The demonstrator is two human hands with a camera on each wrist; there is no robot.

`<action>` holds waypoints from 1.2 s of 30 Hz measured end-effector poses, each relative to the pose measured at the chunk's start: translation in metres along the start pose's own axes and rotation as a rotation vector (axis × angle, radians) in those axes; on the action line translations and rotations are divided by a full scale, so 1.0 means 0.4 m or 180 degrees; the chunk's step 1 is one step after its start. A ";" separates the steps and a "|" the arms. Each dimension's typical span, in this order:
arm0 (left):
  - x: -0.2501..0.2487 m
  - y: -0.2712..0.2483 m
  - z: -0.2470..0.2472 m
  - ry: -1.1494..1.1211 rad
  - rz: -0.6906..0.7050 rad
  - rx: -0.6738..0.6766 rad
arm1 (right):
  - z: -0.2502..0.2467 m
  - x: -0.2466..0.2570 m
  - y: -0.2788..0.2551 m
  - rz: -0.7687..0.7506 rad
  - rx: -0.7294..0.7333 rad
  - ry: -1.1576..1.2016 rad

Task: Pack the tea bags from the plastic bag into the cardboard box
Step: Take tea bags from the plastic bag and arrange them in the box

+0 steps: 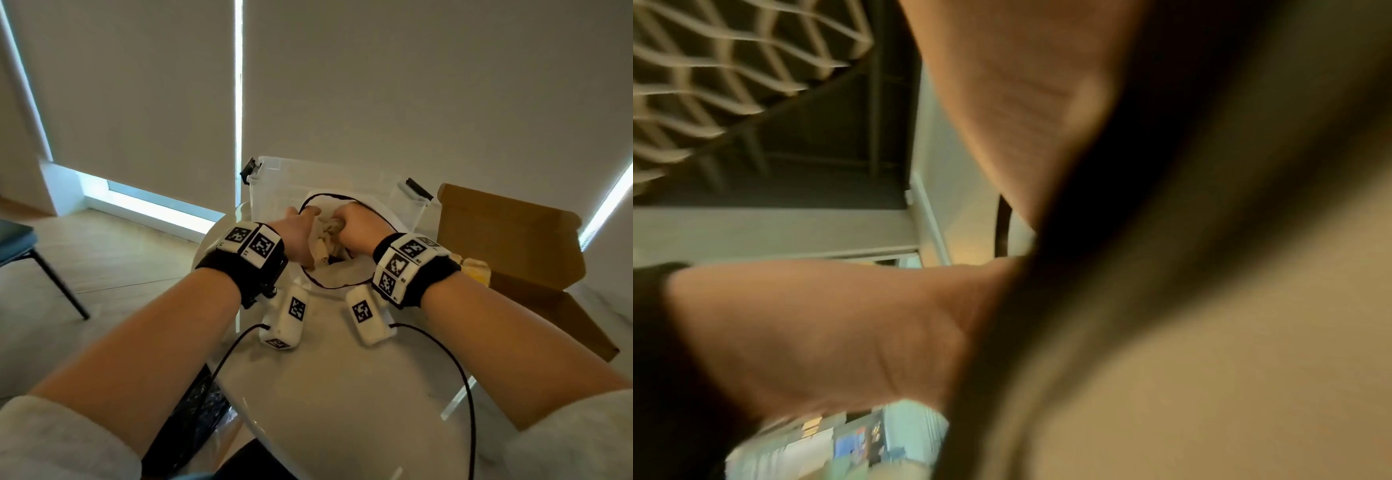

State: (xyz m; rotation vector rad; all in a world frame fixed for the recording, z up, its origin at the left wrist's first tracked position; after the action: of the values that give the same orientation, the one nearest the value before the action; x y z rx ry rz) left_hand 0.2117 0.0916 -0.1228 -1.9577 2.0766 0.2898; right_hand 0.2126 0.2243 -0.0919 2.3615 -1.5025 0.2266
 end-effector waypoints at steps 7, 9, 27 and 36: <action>-0.006 -0.001 -0.007 -0.0044 0.0069 -0.0096 | -0.046 -0.016 -0.072 -0.0522 -0.0573 -0.0060; -0.018 -0.009 -0.014 0.0133 0.0149 -0.0202 | -0.052 -0.026 -0.098 -0.0507 -0.0565 0.0359; -0.291 -0.135 -0.047 -0.2603 0.1689 0.0375 | -0.193 -0.181 -0.330 0.0406 -0.1218 0.4928; -0.376 -0.088 0.067 -0.2832 0.1608 0.0933 | -0.218 -0.268 -0.363 0.0365 -0.1752 0.5414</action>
State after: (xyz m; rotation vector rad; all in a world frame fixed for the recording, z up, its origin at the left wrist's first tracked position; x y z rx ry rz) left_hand 0.2557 0.2399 -0.0969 -0.8456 1.7890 0.7415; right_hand 0.3011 0.4030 -0.0712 0.8793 -0.5979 1.2214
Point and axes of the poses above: each hand's wrist, its own y-axis towards the middle knuckle, its own z-axis out of the palm, x = y × z, the point moved 1 cm from there along y, towards the middle knuckle, and after that the axes turned 3 degrees about -z, right-handed, at the moved point
